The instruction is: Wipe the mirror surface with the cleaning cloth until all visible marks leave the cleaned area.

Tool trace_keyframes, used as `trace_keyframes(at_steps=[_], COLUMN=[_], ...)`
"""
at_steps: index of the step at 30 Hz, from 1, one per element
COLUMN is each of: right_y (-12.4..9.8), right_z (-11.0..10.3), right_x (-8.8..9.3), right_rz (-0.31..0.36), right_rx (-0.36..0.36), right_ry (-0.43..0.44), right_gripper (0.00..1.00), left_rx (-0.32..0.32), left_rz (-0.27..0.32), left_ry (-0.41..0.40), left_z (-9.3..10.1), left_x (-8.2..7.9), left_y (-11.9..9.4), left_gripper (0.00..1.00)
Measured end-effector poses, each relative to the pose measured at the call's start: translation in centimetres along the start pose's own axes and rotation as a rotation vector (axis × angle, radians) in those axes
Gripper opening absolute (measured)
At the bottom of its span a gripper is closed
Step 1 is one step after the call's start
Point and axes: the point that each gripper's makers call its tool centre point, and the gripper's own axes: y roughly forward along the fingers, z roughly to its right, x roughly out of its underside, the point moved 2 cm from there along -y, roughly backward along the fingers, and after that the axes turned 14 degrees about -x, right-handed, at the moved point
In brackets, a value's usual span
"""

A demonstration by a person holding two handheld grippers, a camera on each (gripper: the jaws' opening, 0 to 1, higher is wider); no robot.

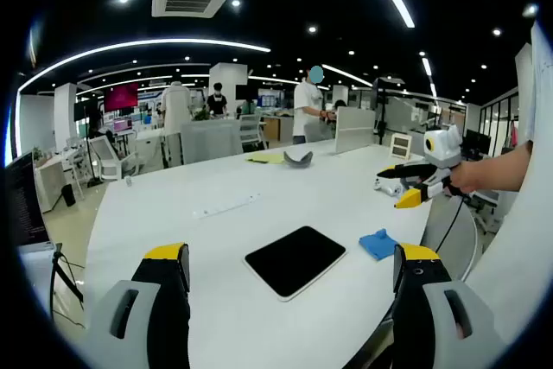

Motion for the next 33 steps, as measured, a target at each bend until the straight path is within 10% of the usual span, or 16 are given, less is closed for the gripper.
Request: trace_keyframes(at_steps=[33], right_y=[-0.4], right_z=[0.5], right_x=[0.2], right_rz=[0.031], right_rx=[0.001], right_ry=[0.027], right_gripper=[1.0], left_rx=[0.009], left_rz=[-0.018], left_ry=[0.021], left_z=[0.2], left_x=[0.1], left_y=[0.3], left_gripper=[0.99])
